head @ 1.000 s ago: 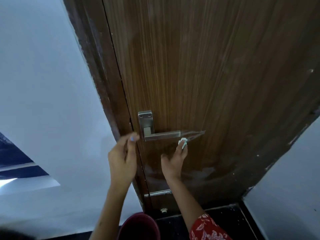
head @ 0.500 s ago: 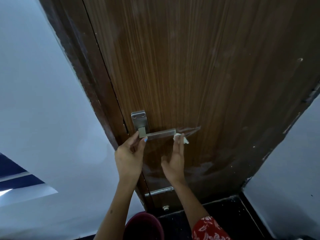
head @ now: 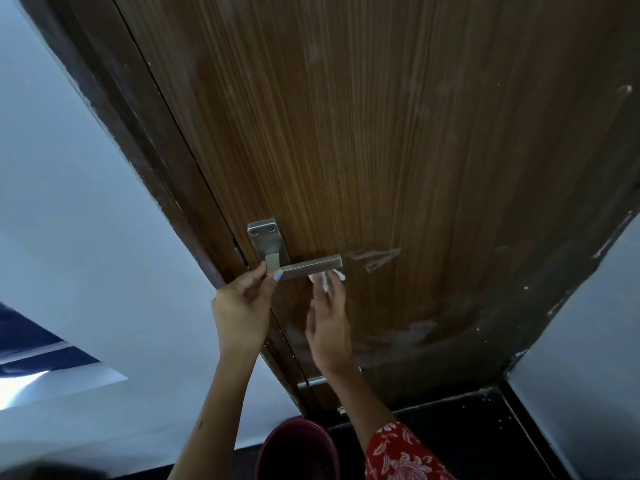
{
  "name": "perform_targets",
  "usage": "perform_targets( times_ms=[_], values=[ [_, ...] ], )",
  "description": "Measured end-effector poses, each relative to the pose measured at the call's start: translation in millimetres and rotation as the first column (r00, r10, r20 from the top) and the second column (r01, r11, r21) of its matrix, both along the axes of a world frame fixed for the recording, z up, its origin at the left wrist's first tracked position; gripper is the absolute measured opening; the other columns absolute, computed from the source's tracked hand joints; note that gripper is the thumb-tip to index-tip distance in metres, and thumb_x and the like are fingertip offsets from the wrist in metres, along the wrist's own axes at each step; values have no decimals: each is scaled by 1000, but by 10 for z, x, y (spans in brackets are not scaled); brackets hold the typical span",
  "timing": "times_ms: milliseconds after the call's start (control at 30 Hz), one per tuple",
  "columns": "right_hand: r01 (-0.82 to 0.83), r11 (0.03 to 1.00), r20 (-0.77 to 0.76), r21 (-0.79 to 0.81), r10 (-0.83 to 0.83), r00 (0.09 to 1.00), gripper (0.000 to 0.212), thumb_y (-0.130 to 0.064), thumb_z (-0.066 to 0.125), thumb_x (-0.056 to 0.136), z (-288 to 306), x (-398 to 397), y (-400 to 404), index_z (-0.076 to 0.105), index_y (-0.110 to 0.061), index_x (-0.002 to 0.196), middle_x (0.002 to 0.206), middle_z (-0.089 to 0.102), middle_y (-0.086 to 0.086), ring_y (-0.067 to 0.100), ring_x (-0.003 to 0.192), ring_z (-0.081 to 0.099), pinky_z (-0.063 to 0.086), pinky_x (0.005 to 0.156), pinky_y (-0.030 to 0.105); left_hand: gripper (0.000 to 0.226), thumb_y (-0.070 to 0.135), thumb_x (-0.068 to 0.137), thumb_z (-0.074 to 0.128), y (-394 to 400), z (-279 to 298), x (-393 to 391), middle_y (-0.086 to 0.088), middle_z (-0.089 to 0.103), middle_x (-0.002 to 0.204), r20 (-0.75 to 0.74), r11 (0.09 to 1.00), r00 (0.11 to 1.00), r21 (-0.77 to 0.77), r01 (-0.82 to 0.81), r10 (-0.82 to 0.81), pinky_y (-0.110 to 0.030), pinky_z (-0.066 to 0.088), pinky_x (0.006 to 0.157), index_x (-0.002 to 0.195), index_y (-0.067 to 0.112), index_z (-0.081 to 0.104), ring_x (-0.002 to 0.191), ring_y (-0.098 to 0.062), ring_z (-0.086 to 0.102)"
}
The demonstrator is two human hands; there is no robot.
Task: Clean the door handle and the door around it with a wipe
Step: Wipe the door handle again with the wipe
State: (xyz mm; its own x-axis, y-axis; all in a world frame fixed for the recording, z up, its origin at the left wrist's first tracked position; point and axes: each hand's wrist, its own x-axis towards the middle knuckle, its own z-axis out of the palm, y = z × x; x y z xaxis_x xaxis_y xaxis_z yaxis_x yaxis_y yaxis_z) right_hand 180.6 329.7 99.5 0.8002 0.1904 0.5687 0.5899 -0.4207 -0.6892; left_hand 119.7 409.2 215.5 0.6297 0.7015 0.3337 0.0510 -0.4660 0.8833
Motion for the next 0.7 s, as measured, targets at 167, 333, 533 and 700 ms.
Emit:
perform_targets(
  times_ms=[167,333,533,700],
  values=[
    [106,970,30,220,-116,993,20,-7,66,83,119,308,-165,68,-6,103,105,60,1,4,90,60,55,76,18,33,16,82,71,-26,0,4,7,65,100,-1,999,1000,39,-16,16,5,41,73,113,7,68,84,11,57],
    [168,882,-93,440,-142,986,13,-4,67,83,255,380,-250,68,-6,95,95,62,2,12,80,65,56,71,20,33,20,82,71,-21,-5,-6,10,65,101,-19,999,1000,42,-17,17,4,42,73,114,11,68,83,14,57],
    [227,817,-182,531,-151,972,16,-1,64,84,380,313,-120,67,-4,99,101,59,1,9,88,62,53,77,16,33,18,81,71,-26,4,-18,9,67,103,8,999,1000,-50,10,-9,-1,45,79,114,11,67,83,17,60],
    [181,853,-211,489,-86,974,14,-2,63,86,292,303,-140,66,-6,99,103,55,0,11,88,62,53,77,15,35,11,81,70,-46,-7,12,4,70,101,66,959,997,-280,44,-27,-15,53,83,115,7,66,90,2,67]
  ],
)
